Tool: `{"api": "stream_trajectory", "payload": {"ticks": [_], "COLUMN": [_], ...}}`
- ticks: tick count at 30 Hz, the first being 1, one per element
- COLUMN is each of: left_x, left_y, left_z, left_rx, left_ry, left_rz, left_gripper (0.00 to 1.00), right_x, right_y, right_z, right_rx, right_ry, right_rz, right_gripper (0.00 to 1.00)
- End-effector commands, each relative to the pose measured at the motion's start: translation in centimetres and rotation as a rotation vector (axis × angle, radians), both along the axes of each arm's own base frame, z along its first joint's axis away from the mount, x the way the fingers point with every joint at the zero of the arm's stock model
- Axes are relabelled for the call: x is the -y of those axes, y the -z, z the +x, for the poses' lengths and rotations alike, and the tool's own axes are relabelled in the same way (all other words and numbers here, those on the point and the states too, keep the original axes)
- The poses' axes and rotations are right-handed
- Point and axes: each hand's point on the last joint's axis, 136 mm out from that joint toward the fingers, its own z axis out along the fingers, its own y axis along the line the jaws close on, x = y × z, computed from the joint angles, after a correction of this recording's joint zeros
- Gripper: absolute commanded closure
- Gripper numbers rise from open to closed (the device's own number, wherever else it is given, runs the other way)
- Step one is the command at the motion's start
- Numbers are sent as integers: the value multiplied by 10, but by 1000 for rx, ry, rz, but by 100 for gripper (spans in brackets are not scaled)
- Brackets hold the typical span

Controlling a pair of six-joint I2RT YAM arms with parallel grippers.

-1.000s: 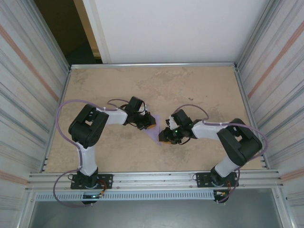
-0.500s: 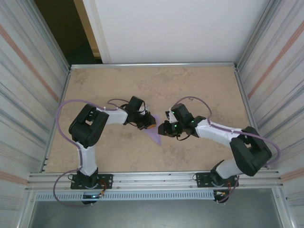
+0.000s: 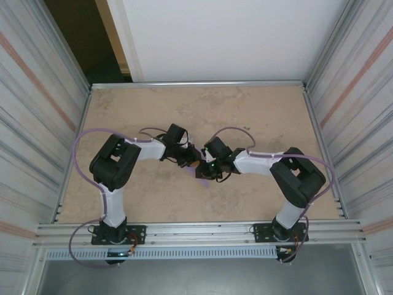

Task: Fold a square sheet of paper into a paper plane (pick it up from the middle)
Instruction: Fourth fold the wing at the center of the table.

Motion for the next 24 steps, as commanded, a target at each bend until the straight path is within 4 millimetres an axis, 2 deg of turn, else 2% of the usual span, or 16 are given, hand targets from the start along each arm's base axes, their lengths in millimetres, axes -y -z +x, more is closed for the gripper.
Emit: {"api": "stream_trajectory", "payload": {"ticks": [1, 24], "left_x": [-14, -16], "left_y": [23, 22], "left_z": [-7, -7], "left_rx": [-78, -82], "left_ry": [-28, -26], "left_rz": [76, 80], "left_gripper": [85, 85], "right_x": [7, 31], "right_y": [9, 34], "right_z": [5, -1], "right_rx": [-17, -66], "right_ry": [45, 83], "right_rz": [-31, -87], "right_gripper": [87, 88]}}
